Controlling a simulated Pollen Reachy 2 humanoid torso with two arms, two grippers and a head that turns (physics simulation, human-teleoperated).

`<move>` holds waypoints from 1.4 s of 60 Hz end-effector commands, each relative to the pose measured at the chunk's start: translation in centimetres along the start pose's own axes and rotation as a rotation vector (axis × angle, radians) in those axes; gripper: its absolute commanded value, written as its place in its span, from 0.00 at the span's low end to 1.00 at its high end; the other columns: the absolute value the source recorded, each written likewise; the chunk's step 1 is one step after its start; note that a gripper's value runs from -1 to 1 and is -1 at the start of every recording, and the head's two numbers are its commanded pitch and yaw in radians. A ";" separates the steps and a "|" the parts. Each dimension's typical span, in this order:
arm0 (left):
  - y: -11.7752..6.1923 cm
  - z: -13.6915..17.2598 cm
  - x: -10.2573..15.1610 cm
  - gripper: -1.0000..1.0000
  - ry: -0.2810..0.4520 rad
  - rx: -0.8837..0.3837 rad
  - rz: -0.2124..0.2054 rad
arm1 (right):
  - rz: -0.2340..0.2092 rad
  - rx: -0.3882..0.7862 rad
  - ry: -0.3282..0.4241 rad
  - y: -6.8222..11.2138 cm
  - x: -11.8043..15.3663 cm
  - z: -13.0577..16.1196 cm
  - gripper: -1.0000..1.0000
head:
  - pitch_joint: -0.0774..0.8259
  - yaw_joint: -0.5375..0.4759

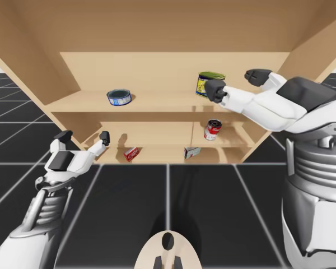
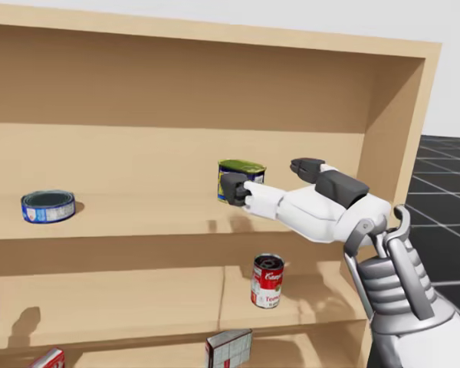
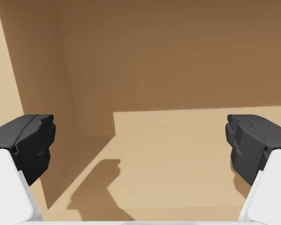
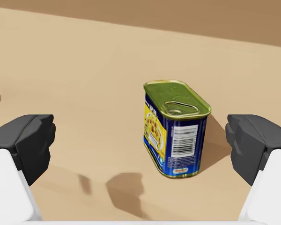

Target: Look through the shelves, find the meat can, and take it.

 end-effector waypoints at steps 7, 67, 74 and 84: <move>0.1 0.1 0.1 0.00 -0.004 0.002 0.002 | -0.028 -0.092 0.206 -1.7 -1.0 -4.8 0.00 | 0.26 0.34; 0.1 0.2 0.3 0.00 -0.013 0.011 0.005 | -0.008 -0.046 0.162 -2.1 -2.4 -8.1 1.00 | 0.28 0.36; 0.1 0.2 0.4 0.00 -0.016 0.012 0.005 | 0.024 -0.067 0.112 -1.3 -0.9 -6.4 1.00 | 0.28 0.36; 0.0 0.3 0.4 0.00 -0.016 0.011 0.004 | 0.064 -0.090 0.043 -0.3 1.1 -3.6 1.00 | 0.28 0.36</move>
